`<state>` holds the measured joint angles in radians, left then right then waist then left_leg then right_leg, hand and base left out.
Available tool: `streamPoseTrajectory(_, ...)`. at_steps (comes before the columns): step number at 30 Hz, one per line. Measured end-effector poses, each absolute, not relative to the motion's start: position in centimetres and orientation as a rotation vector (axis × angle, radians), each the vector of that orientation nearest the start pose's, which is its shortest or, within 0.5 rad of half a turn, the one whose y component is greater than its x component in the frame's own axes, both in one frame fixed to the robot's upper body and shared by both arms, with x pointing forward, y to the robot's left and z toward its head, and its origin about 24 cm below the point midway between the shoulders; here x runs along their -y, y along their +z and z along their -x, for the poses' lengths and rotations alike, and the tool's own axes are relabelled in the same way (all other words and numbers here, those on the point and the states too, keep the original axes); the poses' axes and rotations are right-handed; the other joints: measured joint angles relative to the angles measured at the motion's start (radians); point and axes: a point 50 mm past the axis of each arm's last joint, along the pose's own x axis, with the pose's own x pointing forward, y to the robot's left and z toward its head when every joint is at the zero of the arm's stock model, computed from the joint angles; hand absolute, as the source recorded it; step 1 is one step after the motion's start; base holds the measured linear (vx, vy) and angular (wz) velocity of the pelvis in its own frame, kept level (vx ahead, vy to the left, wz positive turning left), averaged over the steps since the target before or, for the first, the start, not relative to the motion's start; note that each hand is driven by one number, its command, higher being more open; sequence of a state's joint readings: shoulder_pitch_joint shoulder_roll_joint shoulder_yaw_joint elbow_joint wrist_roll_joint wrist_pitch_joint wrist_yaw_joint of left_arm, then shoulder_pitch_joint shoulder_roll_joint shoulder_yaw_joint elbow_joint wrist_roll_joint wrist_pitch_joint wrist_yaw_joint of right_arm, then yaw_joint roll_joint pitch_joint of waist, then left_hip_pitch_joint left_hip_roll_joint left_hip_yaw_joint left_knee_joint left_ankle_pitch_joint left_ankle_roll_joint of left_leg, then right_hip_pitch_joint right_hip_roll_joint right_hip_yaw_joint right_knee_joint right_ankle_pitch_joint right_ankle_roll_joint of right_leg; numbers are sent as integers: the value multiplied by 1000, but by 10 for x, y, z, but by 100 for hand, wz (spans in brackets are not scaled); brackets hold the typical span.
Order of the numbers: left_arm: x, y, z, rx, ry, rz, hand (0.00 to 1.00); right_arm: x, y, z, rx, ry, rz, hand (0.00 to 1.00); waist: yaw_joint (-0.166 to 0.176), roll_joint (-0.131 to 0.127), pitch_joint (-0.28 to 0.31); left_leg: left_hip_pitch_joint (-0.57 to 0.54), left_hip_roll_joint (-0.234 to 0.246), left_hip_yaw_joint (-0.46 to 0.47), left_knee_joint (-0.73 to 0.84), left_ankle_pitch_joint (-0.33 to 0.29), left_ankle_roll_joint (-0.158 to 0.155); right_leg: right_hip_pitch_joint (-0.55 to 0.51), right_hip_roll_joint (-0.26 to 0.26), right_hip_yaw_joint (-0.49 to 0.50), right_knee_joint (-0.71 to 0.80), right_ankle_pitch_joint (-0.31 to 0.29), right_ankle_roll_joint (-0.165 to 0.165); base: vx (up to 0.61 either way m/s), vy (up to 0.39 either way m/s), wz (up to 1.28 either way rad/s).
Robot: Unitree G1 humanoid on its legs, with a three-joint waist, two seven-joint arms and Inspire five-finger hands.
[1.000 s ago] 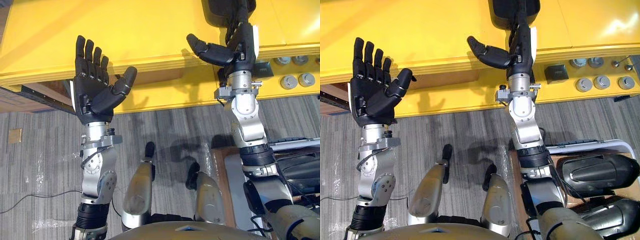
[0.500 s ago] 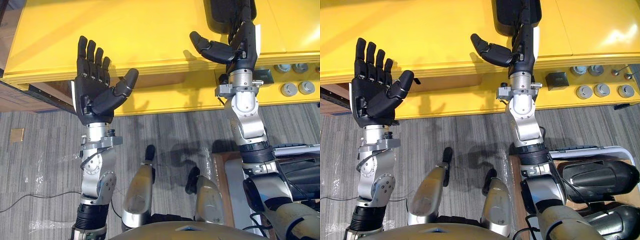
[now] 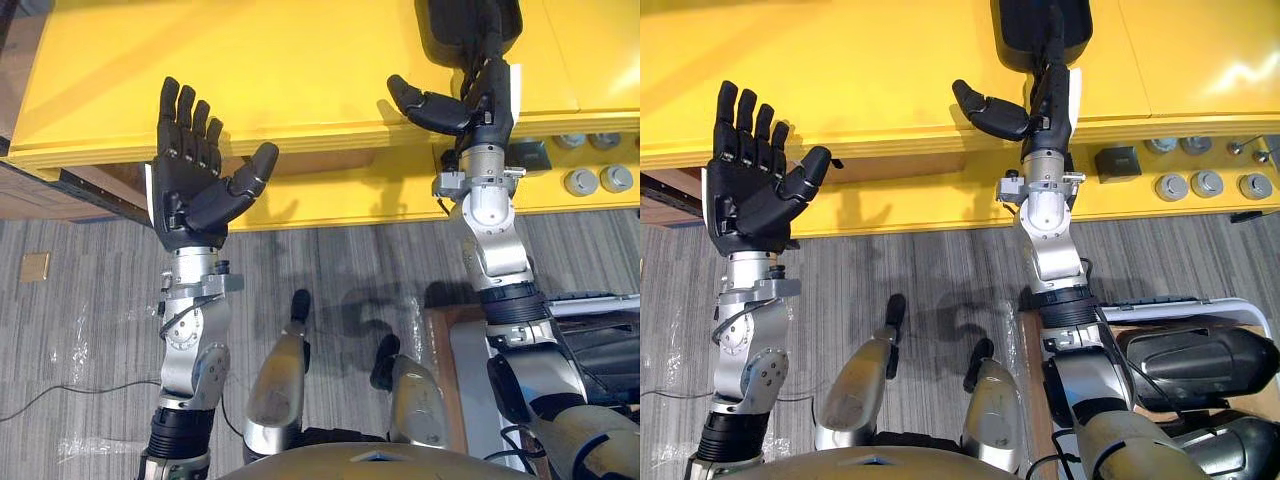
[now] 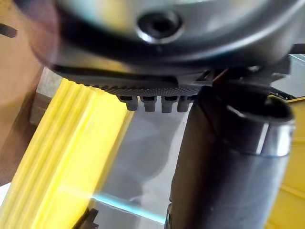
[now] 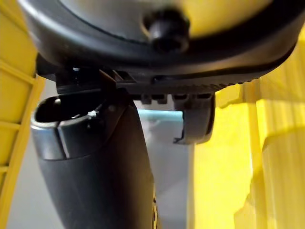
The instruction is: Walk over and take three plastic housings, then place them on the shelf
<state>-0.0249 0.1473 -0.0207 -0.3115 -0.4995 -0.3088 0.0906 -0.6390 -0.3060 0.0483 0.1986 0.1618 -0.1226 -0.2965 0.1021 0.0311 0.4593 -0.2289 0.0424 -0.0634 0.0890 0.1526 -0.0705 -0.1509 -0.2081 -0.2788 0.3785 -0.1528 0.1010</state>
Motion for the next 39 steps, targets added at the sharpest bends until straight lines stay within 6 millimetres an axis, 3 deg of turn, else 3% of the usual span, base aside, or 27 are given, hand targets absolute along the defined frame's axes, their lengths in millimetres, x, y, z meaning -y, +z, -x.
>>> streamPoseTrajectory(4, -176, 135, -232, 567, 9, 389, 100, 170, 179, -326, 519, -170, 18, 100, -7, -14, -68, 37, 1, 0, -63, 18, 4, 39, 8, -15, -65, 19, 7, 100, -23, 3)
streamPoseTrajectory(8, -180, 124, -223, 528, 4, 373, 100, 176, 148, -284, 493, -155, -26, 100, -28, -44, -169, 87, -1, 30, -101, 4, 12, 104, 17, 3, -169, 53, 21, 140, -1, -14)
streamPoseTrajectory(13, -179, 115, -215, 491, -32, 376, 100, 180, 127, -245, 488, -87, -48, 100, -67, -67, -250, 141, -5, 103, -114, -35, 17, 138, 19, 66, -237, 80, 29, 83, 24, -43)
streamPoseTrajectory(17, -172, 120, -214, 504, -90, 385, 100, 177, 115, -228, 449, -32, -103, 100, -93, -69, -277, 188, 4, 166, -152, -36, 17, 138, 28, 123, -269, 101, 27, 18, 15, -53)
streamPoseTrajectory(21, -168, 123, -213, 514, -107, 396, 100, 176, 88, -210, 314, -8, -120, 100, -125, -68, -311, 216, 10, 233, -172, -43, 17, 135, 38, 189, -314, 132, 28, 31, 15, -54)
streamPoseTrajectory(27, -158, 116, -210, 460, -151, 451, 100, 181, 53, -180, 130, -142, -200, 100, -163, -64, -325, 240, 17, 322, -172, -68, 13, 115, 47, 279, -344, 159, 31, 6, 13, -45)
streamPoseTrajectory(30, -139, 113, -210, 423, -257, 543, 100, 184, 43, -170, 76, -242, -224, 100, -181, -81, -337, 247, 32, 397, -172, -79, 4, 89, 67, 350, -365, 188, 27, -9, -9, -75)
streamPoseTrajectory(32, -115, 108, -213, 370, -351, 577, 100, 187, 40, -165, 55, -289, -225, 100, -203, -93, -344, 273, 40, 459, -172, -94, -4, 77, 80, 411, -366, 197, 31, -8, -8, -91)
streamPoseTrajectory(34, -77, 96, -219, 266, -489, 561, 100, 195, 36, -158, 35, -341, -209, 100, -254, -100, -366, 311, 48, 546, -169, -126, -20, 65, 95, 499, -366, 201, 37, 11, 3, -112)
streamPoseTrajectory(35, -70, 93, -219, 244, -510, 553, 100, 197, 35, -156, 29, -351, -205, 100, -270, -101, -376, 312, 53, 567, -163, -137, -18, 60, 100, 519, -366, 202, 38, 49, -17, -112)
streamPoseTrajectory(37, -47, 86, -215, 190, -581, 506, 100, 209, 31, -144, 10, -404, -207, 100, -332, -101, -385, 325, 77, 645, -102, -184, -38, 52, 123, 596, -366, 208, 42, 72, -34, -105)
streamPoseTrajectory(39, -39, 83, -214, 164, -584, 480, 100, 216, 28, -135, -6, -434, -228, 100, -354, -96, -386, 311, 106, 656, -4, -239, -44, 46, 150, 643, -365, 216, 41, 70, -68, -97)
